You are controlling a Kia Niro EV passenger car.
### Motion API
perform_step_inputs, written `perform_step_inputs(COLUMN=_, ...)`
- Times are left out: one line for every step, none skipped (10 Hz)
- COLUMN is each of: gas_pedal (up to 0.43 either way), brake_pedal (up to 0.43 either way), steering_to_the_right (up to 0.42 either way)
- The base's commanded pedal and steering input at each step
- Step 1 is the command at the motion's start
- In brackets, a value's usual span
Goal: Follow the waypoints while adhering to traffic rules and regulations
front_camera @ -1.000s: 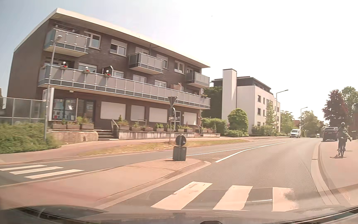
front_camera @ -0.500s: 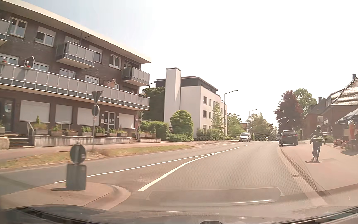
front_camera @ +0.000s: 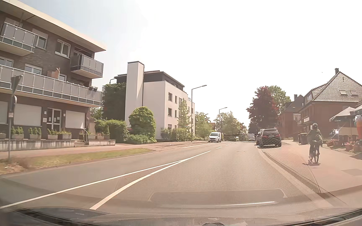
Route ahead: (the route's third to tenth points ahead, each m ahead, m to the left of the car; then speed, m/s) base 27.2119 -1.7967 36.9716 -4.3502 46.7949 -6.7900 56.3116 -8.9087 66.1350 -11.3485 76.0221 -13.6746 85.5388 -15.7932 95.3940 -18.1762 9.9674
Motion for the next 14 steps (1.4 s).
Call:
perform_step_inputs(gas_pedal=0.358, brake_pedal=0.0, steering_to_the_right=0.078)
perform_step_inputs(gas_pedal=0.358, brake_pedal=0.0, steering_to_the_right=0.069)
perform_step_inputs(gas_pedal=0.358, brake_pedal=0.0, steering_to_the_right=0.061)
perform_step_inputs(gas_pedal=0.358, brake_pedal=0.0, steering_to_the_right=0.057)
perform_step_inputs(gas_pedal=0.358, brake_pedal=0.0, steering_to_the_right=0.054)
perform_step_inputs(gas_pedal=0.358, brake_pedal=0.0, steering_to_the_right=0.052)
perform_step_inputs(gas_pedal=0.358, brake_pedal=0.0, steering_to_the_right=0.051)
perform_step_inputs(gas_pedal=0.35, brake_pedal=0.0, steering_to_the_right=0.051)
perform_step_inputs(gas_pedal=0.35, brake_pedal=0.0, steering_to_the_right=0.051)
perform_step_inputs(gas_pedal=0.339, brake_pedal=0.0, steering_to_the_right=0.051)
perform_step_inputs(gas_pedal=0.339, brake_pedal=0.0, steering_to_the_right=0.052)
perform_step_inputs(gas_pedal=0.331, brake_pedal=0.0, steering_to_the_right=0.051)
perform_step_inputs(gas_pedal=0.299, brake_pedal=0.0, steering_to_the_right=0.05)
perform_step_inputs(gas_pedal=0.287, brake_pedal=0.0, steering_to_the_right=0.048)
